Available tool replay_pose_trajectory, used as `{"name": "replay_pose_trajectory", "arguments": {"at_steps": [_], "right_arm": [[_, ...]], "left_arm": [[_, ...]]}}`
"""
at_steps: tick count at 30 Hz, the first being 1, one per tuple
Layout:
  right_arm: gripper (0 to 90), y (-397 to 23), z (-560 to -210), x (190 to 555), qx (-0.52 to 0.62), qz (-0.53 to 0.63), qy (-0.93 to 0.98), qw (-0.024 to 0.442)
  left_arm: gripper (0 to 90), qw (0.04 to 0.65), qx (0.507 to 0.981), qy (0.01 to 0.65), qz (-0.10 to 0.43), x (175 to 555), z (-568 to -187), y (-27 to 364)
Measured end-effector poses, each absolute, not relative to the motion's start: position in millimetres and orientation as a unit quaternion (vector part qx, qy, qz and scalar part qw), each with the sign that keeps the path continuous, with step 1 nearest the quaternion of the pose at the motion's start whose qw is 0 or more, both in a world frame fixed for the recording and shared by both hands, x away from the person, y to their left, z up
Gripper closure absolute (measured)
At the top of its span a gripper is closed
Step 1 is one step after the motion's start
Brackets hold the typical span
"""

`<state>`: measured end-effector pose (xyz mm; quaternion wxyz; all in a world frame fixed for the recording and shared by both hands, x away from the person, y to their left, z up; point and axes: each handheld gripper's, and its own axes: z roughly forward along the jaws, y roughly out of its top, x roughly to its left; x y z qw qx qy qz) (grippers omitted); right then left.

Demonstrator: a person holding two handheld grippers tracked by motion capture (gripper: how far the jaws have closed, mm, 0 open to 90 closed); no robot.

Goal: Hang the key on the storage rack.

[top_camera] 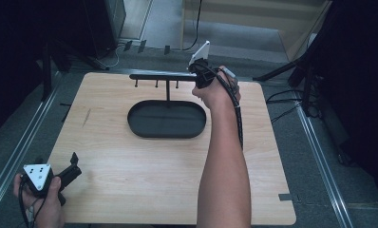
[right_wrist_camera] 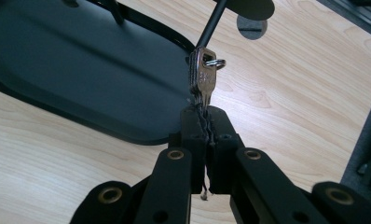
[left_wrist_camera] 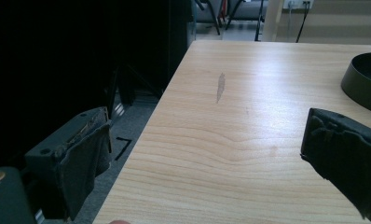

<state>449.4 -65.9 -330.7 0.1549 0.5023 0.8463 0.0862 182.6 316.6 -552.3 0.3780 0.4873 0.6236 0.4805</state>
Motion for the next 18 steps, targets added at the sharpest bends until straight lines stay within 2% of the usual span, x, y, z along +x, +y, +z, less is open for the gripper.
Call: {"name": "replay_pose_trajectory", "arguments": {"at_steps": [18], "right_arm": [[87.2,-59.8,-331.2,452.5,0.499,0.068,0.848,0.167]], "left_arm": [[2.2,0.378,0.489,0.624,0.477,182.5,-552.1,317.3]]}}
